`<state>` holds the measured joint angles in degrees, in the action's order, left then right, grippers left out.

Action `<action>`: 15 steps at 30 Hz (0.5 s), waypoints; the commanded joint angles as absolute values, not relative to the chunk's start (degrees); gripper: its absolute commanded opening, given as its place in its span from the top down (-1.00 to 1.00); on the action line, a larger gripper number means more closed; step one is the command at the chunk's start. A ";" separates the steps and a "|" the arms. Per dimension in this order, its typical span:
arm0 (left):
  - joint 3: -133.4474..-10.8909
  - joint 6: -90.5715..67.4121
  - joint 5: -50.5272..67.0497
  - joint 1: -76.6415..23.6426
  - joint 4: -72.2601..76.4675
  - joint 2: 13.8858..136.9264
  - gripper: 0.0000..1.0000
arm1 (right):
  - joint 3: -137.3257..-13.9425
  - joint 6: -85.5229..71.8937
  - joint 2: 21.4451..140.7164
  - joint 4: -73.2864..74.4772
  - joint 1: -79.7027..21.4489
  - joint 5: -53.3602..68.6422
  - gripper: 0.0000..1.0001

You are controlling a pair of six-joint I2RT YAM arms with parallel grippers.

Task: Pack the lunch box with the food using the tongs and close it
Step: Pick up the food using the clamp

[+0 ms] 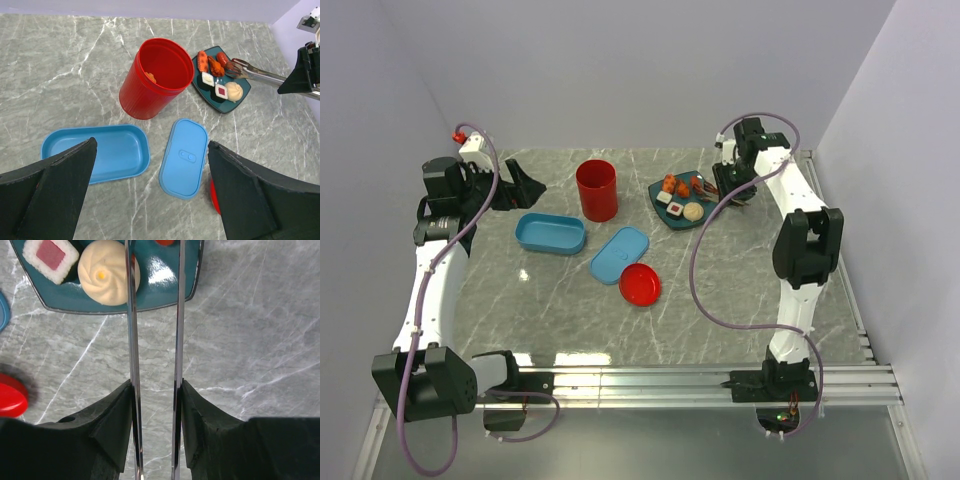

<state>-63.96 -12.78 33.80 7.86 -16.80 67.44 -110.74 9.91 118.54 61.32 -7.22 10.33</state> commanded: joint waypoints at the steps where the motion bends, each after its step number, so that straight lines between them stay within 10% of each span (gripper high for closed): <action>1: -63.81 -11.95 34.72 8.09 -14.59 67.06 -0.99 | -114.26 10.63 119.35 60.91 -8.17 9.49 0.07; 15: -64.25 -11.25 35.16 8.17 -15.73 66.97 -0.99 | -114.79 12.13 118.13 61.17 -8.17 8.87 0.35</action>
<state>-63.96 -12.69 33.82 7.86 -16.99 67.44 -112.20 11.03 119.46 61.36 -7.88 9.63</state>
